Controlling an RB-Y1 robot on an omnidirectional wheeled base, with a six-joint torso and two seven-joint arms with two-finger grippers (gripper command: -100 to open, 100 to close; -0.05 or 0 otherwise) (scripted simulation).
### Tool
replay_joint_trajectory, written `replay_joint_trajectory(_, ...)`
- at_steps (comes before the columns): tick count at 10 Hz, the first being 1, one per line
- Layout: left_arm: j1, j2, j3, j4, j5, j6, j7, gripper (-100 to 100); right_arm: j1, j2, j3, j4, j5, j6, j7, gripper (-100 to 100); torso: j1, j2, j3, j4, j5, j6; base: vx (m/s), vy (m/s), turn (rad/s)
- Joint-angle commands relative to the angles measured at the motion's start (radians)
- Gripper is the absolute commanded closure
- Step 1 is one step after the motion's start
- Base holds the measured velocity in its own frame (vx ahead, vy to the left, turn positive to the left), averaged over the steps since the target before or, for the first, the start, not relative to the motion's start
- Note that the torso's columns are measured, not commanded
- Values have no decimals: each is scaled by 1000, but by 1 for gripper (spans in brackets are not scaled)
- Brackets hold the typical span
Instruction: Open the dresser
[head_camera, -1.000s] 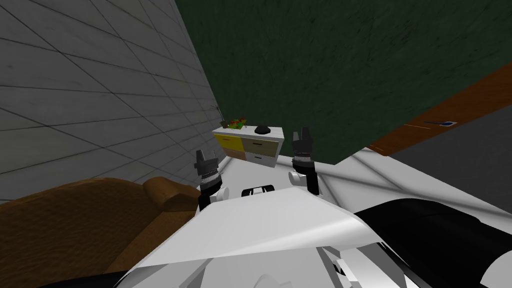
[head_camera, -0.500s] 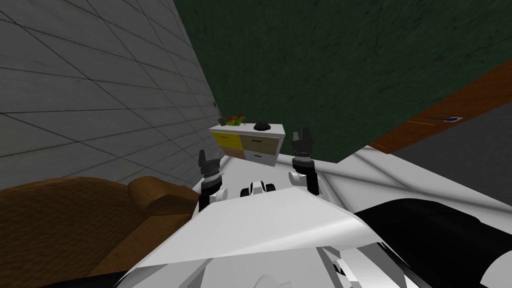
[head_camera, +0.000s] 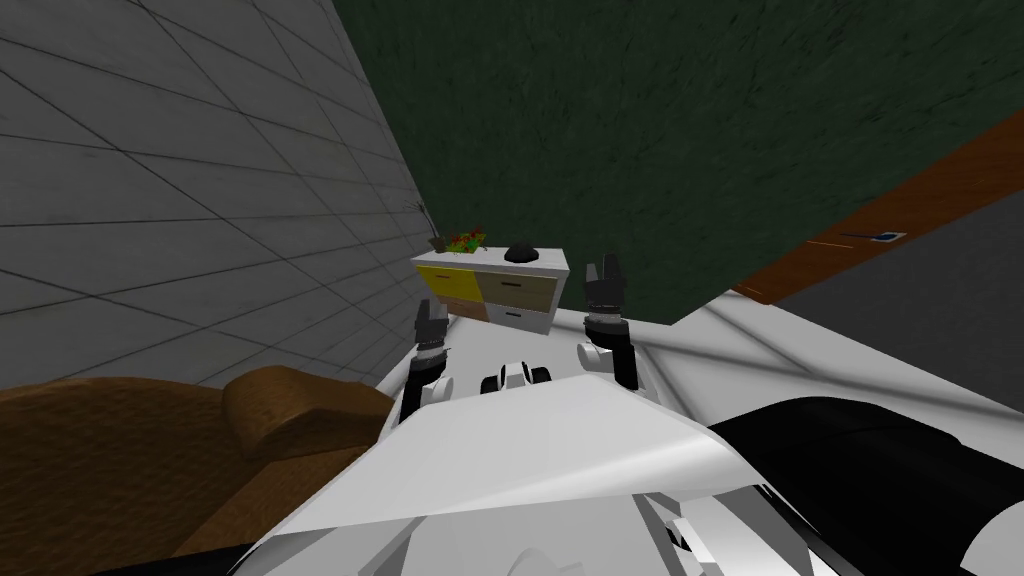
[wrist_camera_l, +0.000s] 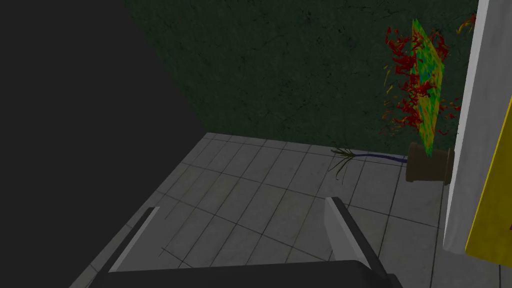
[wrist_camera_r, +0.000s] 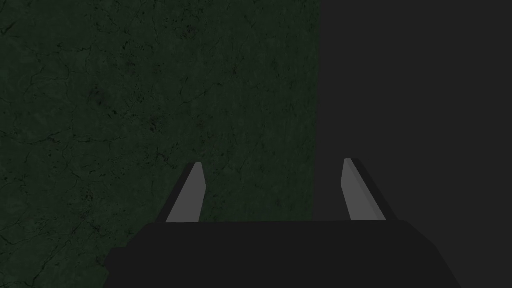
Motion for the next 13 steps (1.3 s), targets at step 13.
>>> replay_joint_trajectory(13,-187,-23,-43,312,-53,178,-14,-100,0,0,0,0,0,0,0,0,-1,-1,0,0,0,0,85,-14,-53)
